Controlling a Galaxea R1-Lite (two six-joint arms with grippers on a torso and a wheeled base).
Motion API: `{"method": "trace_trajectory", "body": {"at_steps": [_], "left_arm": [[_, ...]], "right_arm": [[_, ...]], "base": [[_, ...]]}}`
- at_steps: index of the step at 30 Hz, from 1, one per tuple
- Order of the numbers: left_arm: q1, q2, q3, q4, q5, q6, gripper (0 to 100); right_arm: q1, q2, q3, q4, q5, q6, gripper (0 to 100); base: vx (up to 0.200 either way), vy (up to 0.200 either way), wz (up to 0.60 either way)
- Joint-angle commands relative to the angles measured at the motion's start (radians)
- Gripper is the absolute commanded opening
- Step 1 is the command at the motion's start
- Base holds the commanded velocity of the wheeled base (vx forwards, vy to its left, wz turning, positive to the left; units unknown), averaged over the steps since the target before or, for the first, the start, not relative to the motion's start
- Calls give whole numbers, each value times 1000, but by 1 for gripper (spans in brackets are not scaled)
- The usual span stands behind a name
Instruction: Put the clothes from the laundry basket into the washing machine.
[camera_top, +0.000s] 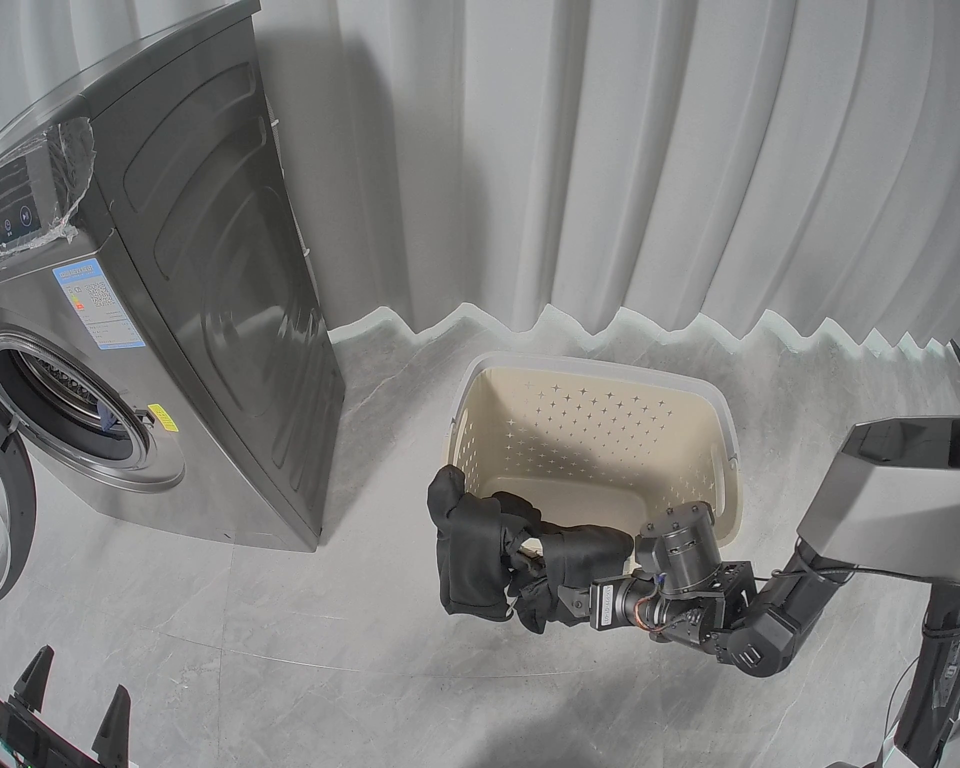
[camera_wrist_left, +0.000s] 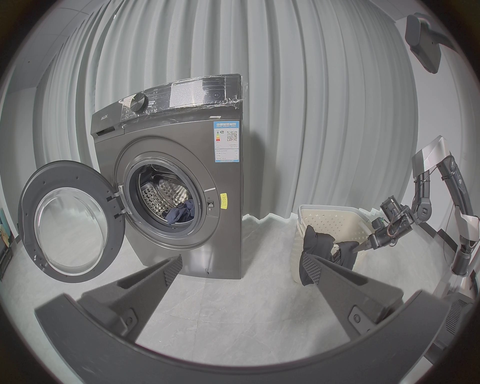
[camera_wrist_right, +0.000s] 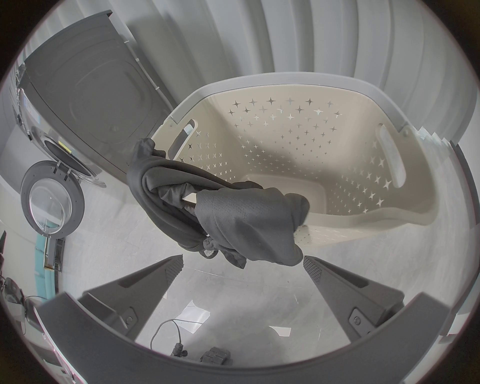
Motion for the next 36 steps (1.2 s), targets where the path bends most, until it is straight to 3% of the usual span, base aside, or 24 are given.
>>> {"method": "trace_trajectory", "body": {"at_steps": [1,23,24,36], "left_arm": [[0,-10,18,0,0,2,100],[0,-10,18,0,0,2,100],[0,-10,18,0,0,2,100],[0,-10,18,0,0,0,100]], "right_arm": [[-6,75,-61,-14,0,0,100],[-46,169,-228,-6,0,-2,100],[-49,170,-229,-6,0,-2,0],[-37,111,-157,-18,0,0,0]], "base": [[0,0,0],[0,0,0],[0,0,0],[0,0,0]]}}
